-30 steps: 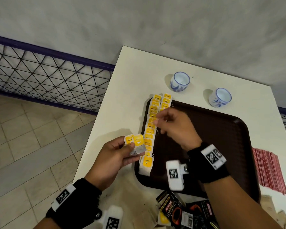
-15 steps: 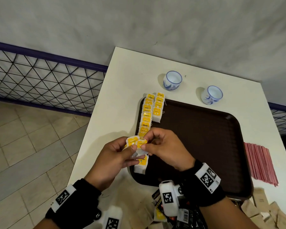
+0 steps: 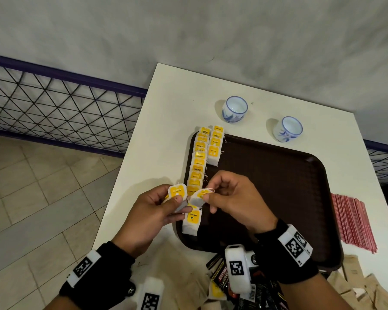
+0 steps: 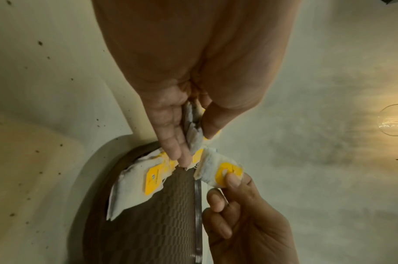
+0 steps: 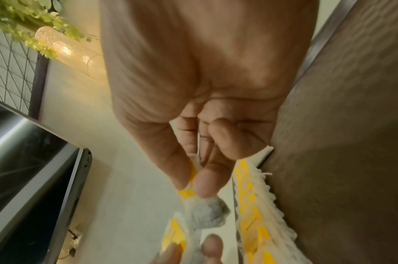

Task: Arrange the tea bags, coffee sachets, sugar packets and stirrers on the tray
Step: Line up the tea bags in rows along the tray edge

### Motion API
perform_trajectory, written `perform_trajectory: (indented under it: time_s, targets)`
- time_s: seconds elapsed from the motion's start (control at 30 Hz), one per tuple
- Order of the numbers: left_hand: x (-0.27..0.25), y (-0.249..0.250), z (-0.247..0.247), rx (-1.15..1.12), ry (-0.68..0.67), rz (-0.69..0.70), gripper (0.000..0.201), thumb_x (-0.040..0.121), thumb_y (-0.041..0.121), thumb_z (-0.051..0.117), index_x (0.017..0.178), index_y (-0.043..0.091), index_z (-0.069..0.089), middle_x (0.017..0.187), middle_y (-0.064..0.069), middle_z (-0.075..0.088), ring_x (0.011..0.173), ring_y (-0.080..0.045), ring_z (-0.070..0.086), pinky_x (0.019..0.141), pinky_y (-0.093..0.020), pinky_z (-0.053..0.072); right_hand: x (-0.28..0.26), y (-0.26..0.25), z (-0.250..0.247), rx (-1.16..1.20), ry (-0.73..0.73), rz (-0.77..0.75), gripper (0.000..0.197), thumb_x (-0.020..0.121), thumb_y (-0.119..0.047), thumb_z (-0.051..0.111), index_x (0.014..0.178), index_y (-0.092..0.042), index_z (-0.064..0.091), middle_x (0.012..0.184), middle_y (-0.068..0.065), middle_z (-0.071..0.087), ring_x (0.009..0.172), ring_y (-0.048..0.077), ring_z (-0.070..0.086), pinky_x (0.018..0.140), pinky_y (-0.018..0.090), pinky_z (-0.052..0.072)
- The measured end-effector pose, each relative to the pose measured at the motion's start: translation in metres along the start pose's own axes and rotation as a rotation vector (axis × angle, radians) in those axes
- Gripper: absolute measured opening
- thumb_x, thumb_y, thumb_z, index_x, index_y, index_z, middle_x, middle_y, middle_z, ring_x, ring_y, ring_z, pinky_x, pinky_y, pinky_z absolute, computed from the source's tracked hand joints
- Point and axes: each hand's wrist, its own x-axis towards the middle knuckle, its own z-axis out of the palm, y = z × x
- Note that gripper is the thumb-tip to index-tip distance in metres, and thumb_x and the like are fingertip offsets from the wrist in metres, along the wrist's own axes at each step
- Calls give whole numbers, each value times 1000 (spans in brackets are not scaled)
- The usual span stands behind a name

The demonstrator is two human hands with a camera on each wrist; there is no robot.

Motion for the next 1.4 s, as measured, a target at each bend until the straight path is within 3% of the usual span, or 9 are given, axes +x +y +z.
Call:
perform_trajectory:
  time_s: [0.1,0.2,0.3,0.5,0.77,0.93,1.17,1.4]
  targets:
    - [0,0,-1,-28,7,-18,21,99,7,59,117,3,68,106,-15,77,99,-32,75,84,-39,63,-3,-3,-10,31,32,9,13,84,-3,76,86,-1,64,76,14,72,57,20,63,50,20,45]
    - [-2,-1,-1,-39,6,-26,21,98,7,59,116,3,68,106,-14,78,99,-30,76,79,-33,63,3,4,-22,-16,113,57,14,85,-4,76,89,-2,63,75,15,72,56,20,66,44,22,39]
    - [-2,-1,0,-31,8,-31,21,98,8,59,117,5,68,107,-13,78,99,-29,76,81,-34,63,17,14,-33,-91,173,110,13,87,-4,73,89,-3,60,72,20,70,55,20,67,42,23,38]
    - [-2,0,1,5,7,-32,21,99,11,60,117,7,68,108,-11,78,100,-28,76,92,-44,59,55,20,-47,-143,137,160,12,91,0,67,92,-4,55,71,20,71,55,20,69,42,23,43]
    - [-4,0,-2,-11,3,-43,18,99,10,59,114,7,69,106,-11,78,100,-28,76,82,-33,63,93,13,-46,-155,86,225,18,88,2,70,90,-5,53,67,19,69,53,22,68,43,23,46]
    - [-4,-1,-3,-3,11,-59,19,98,12,60,115,9,69,108,-10,78,101,-27,76,90,-40,61,102,15,-44,-101,104,281,18,87,4,70,92,-2,54,67,19,66,51,21,68,43,23,49]
    - [-4,0,-1,-18,-7,-67,21,97,13,61,115,9,69,108,-10,78,101,-27,76,86,-36,62,105,20,-42,-33,152,290,20,87,7,69,89,-3,52,66,18,62,48,20,67,42,23,50]
    - [-6,3,1,-5,-26,-76,22,96,14,63,117,13,68,108,-8,79,97,-27,77,88,-42,62,110,25,-38,-36,190,278,21,87,7,70,89,-5,53,69,17,63,49,22,65,42,24,49]
